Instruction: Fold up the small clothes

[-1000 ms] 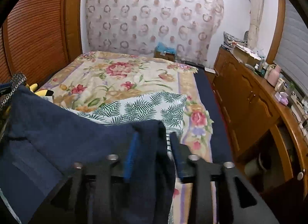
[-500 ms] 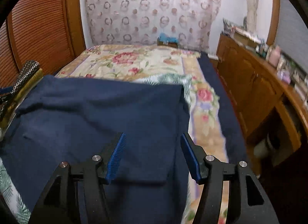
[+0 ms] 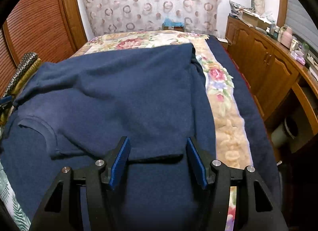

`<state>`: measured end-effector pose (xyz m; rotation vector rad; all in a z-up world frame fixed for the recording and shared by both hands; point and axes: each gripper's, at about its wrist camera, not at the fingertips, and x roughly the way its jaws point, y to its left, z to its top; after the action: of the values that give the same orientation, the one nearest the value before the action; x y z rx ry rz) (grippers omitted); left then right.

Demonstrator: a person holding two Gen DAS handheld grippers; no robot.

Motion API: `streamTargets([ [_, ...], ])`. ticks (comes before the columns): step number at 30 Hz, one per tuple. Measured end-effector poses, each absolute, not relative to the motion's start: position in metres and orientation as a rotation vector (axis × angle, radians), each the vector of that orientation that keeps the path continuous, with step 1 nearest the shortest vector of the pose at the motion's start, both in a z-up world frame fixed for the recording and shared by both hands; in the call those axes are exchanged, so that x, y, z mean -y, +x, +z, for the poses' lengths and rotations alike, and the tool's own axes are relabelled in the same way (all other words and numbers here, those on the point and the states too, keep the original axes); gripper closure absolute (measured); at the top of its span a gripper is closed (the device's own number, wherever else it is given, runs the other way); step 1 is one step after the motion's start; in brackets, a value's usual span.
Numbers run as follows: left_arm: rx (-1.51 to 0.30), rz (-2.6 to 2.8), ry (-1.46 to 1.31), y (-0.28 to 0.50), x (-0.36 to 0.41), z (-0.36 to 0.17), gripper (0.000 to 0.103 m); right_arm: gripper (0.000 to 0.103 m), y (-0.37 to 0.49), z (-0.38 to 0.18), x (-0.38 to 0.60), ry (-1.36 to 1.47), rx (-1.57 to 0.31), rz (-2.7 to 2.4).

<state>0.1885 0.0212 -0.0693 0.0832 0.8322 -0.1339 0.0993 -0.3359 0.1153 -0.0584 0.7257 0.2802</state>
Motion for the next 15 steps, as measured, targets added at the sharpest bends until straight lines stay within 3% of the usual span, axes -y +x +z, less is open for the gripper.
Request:
streamTargets([
  [12, -0.899, -0.09, 0.13, 0.214, -0.017, -0.089, 0.051, 0.042, 0.09, 0.122, 0.352, -0.074, -0.717, 0.273],
  [15, -0.909, -0.077, 0.15, 0.219, -0.016, -0.093, 0.058, 0.043, 0.097, 0.109, 0.346, -0.084, -0.712, 0.27],
])
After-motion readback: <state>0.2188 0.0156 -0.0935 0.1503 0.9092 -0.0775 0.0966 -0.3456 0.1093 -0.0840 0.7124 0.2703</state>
